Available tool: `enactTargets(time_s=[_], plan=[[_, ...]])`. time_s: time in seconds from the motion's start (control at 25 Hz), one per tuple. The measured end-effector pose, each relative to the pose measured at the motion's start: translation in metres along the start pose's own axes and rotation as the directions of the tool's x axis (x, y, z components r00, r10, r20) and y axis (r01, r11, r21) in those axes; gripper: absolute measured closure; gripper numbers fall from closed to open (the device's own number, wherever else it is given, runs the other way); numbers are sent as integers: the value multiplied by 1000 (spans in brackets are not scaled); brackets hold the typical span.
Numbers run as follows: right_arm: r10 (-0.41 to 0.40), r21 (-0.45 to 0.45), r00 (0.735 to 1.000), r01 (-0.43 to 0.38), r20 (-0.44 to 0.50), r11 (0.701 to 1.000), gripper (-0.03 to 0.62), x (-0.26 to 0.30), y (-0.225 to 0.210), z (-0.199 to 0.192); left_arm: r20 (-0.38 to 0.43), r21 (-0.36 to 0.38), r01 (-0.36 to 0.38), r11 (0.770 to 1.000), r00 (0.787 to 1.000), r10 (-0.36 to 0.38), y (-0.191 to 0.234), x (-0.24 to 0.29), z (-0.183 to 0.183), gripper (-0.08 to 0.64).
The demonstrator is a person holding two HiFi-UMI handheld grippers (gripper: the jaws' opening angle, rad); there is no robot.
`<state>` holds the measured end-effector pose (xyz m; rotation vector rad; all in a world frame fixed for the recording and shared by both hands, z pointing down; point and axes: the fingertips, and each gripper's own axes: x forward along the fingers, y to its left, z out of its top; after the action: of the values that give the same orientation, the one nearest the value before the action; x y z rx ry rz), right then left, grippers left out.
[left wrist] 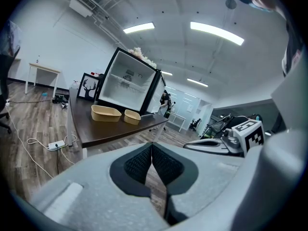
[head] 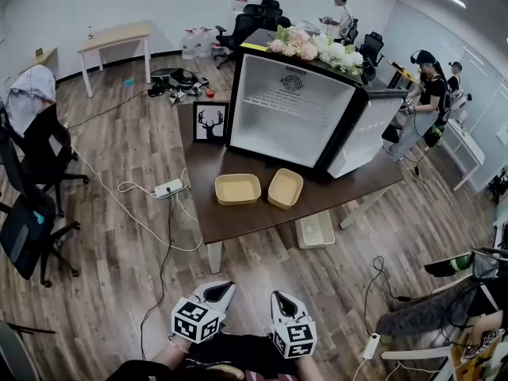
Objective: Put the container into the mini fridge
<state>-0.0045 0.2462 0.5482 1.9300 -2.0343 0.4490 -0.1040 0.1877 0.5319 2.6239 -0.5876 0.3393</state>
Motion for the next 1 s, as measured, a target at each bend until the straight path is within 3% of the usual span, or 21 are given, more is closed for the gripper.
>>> enactTargets(time_s=[0.32, 0.8, 1.0], plan=[[-54, 38, 999, 54, -3, 998, 584, 49, -18, 20, -9, 69, 58, 996, 998, -57, 45, 44, 44, 551], [-98, 118, 994, 102, -38, 988, 574, 113, -17, 43, -58, 71, 155, 985, 987, -151, 105, 73, 71, 551], [-125, 185, 992, 122, 3, 975, 552, 136, -18, 65, -54, 79, 188, 979, 981, -184, 127, 80, 83, 551]])
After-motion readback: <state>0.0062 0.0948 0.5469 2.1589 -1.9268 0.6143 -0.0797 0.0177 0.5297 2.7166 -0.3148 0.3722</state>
